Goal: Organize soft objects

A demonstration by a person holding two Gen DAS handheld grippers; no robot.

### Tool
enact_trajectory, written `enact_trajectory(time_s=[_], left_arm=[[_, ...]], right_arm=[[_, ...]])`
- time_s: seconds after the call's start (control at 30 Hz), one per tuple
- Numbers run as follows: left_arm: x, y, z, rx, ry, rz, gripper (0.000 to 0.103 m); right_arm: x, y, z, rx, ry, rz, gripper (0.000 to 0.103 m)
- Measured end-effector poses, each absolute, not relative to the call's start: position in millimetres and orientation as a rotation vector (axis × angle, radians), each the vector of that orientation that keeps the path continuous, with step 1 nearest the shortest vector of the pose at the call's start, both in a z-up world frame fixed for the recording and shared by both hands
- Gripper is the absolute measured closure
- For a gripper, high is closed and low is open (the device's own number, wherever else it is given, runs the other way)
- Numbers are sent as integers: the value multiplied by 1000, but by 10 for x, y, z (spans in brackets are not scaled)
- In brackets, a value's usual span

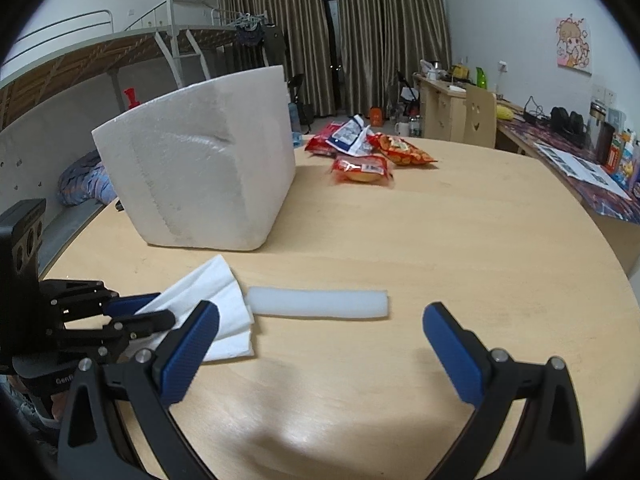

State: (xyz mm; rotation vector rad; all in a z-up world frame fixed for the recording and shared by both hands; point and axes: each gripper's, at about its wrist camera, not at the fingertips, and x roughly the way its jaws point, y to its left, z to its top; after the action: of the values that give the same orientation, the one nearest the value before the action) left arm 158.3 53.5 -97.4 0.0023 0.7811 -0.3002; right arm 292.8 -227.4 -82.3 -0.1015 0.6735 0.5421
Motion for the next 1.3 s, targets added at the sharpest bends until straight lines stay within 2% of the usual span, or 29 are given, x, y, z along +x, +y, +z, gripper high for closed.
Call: enact_trajectory(time_s=[0.77,1.3], left_arm=[[1623,468,-979,23,815,-360,84],[1633,509,-1014,31,816,-374,84]], right_arm=[[3160,-1955,-969,-233,795,512,0],[3289,-1771,-1031,-210,855,510,0]])
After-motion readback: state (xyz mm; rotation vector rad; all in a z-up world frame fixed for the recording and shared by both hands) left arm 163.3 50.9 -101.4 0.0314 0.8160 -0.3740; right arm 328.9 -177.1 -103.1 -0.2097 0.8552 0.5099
